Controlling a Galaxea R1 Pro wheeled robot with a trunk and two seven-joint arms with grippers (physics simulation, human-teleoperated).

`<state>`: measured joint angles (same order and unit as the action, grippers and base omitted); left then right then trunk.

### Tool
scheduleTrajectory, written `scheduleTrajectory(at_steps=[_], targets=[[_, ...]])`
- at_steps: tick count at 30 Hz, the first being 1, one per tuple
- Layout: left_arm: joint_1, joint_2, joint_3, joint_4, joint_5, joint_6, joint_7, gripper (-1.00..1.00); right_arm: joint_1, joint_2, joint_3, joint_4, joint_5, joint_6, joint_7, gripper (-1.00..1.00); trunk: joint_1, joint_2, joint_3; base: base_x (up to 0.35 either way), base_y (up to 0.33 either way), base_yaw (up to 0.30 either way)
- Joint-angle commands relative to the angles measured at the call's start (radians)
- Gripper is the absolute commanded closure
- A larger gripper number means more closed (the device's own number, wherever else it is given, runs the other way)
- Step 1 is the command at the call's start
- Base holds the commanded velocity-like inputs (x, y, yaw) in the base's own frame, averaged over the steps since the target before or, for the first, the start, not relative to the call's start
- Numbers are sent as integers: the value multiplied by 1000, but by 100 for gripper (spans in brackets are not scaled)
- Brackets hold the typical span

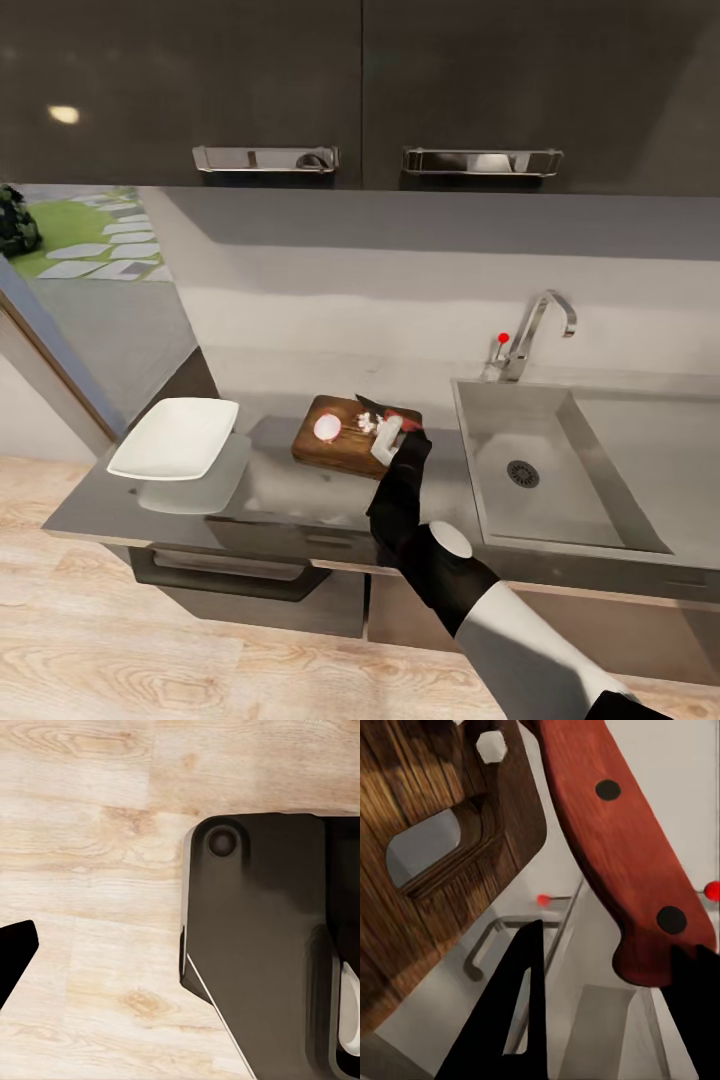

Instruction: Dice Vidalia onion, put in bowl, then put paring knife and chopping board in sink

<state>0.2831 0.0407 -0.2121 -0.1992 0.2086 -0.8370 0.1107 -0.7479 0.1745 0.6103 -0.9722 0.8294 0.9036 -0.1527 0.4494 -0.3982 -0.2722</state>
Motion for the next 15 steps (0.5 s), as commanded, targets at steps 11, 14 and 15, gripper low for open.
scheduleTrajectory(at_steps=[11, 14, 15], targets=[[1, 1, -9, -2, 3, -1, 9, -100, -1, 0, 2, -16, 3, -38, -9, 100, 1, -2, -2, 0, 0, 0], [1, 0, -10, -2, 3, -1, 9, -100, -1, 0, -6, -106, 5, -45, -10, 100, 1, -2, -2, -35, -27, 0], [1, -1, -10, -2, 3, -1, 9, -100, -1, 0, -8, -155, 5, -44, -12, 100, 1, -2, -2, -170, -147, 0]])
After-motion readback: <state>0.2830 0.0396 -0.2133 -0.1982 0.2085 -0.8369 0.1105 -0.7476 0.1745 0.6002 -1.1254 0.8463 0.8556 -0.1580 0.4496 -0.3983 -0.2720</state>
